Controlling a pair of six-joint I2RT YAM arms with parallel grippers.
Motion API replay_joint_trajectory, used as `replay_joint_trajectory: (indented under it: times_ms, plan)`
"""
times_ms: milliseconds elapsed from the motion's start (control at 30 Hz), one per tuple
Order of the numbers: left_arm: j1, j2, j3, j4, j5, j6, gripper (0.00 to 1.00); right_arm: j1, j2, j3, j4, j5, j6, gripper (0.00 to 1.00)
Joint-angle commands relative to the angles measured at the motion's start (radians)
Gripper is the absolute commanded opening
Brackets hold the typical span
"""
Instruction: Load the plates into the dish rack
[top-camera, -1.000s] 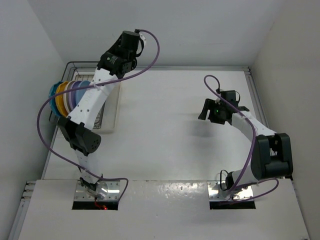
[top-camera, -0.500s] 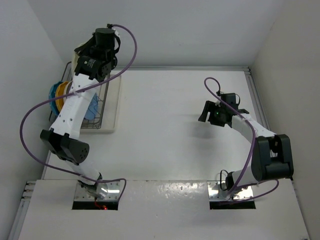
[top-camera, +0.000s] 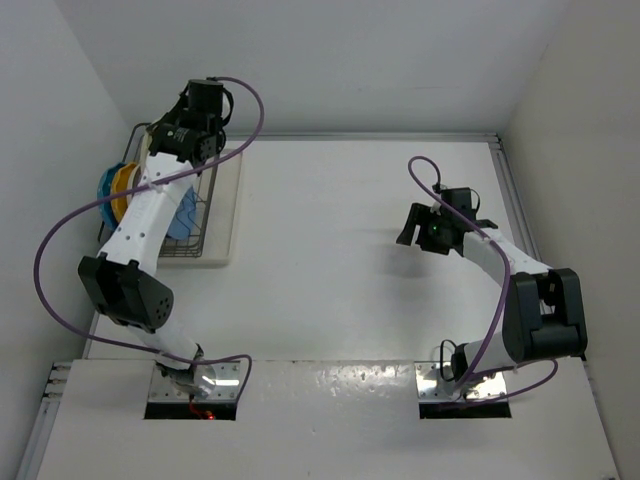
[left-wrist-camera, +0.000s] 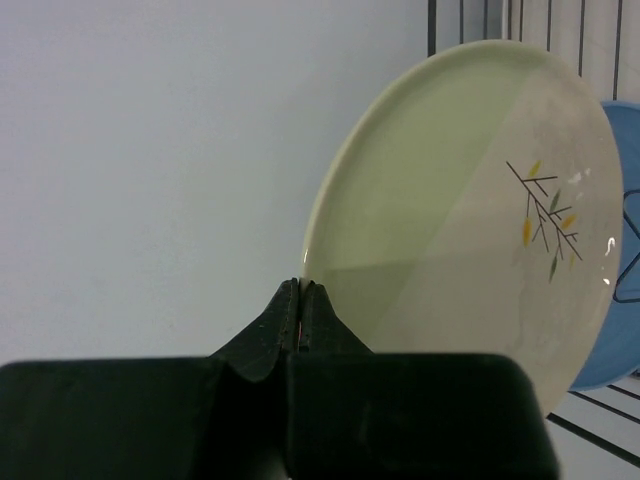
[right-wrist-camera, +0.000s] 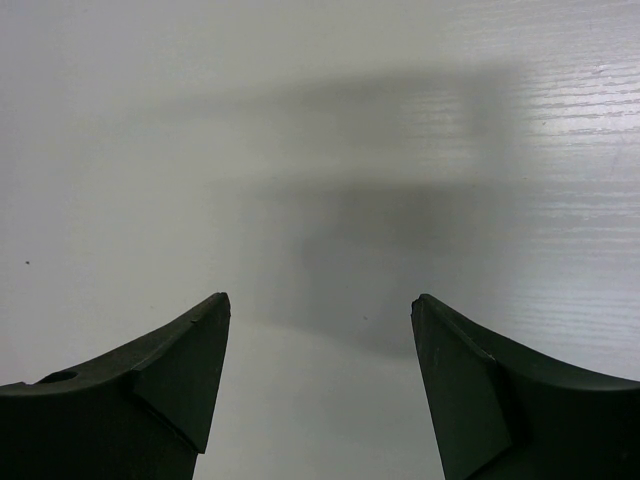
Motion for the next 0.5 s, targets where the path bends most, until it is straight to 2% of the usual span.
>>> replay_joint_trajectory:
  times_ms: [0,467]
  plan:
    - [0.012,-0.104,0.005,0.085,-0.054,0.003,0.0,0.003,-0.006,0.006,0.038,-0.005,0.011,0.74]
    - [0.023,-0.143,-0.212,0.085,-0.007,-0.073,0.0,0.004,-0.032,-0.01,0.033,0.011,0.017,0.74]
